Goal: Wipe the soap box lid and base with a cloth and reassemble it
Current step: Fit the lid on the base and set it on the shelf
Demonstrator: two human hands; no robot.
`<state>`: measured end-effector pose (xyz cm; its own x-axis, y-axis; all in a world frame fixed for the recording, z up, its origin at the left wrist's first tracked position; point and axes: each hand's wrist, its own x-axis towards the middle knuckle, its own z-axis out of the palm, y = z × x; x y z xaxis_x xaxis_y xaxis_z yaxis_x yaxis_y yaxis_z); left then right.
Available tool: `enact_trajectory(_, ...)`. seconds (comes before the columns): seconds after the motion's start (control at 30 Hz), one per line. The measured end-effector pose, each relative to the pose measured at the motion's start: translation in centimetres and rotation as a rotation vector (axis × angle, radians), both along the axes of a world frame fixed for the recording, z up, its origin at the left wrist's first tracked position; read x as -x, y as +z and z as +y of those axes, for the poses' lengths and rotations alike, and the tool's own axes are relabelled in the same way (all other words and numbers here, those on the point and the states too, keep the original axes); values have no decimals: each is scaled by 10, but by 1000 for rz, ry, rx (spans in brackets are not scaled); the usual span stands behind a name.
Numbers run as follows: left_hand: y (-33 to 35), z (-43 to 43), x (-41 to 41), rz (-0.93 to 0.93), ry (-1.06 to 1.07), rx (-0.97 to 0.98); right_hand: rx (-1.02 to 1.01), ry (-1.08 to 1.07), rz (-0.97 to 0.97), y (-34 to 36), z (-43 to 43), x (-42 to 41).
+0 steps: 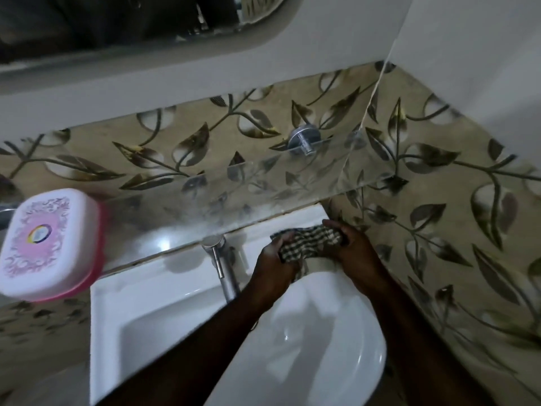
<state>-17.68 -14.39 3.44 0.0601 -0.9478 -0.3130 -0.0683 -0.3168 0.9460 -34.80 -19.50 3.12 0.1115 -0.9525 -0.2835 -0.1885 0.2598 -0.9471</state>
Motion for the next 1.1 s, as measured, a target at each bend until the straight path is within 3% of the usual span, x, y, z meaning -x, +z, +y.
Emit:
enact_trajectory(0.1,-5,-33,-6,-98,-68,23,179,14,225,-10,-36,-2)
enact_trajectory(0.2,-22,-44,-18,-588,-152,71,330,80,659,-34,-50,-3)
enact_trajectory(0.27,-24,-41,-21,-741,-204,63,460,52,745,-53,-47,-3)
enact_trajectory(0.37,-27,-43,-16,-868,-302,87,560,123,778,-76,-43,-3)
enact_trajectory(0.6,-33,-55,-7,-1000,-331,31,511,240,858,-68,-51,-9)
enact_trajectory(0.77,-19,-54,-10,-951,-244,162,624,86,782,-53,-51,4)
enact_trajectory(0.87,-28,-44,-15,-947,-392,282,659,104,818,-49,-34,7)
enact_trajectory(0.93,-40,-40,-16,-1008,-476,226,678,142,863,-62,-25,6)
enact_trajectory(1.1,-44,-48,-9,-1062,-417,341,731,-9,848,-76,-30,-11)
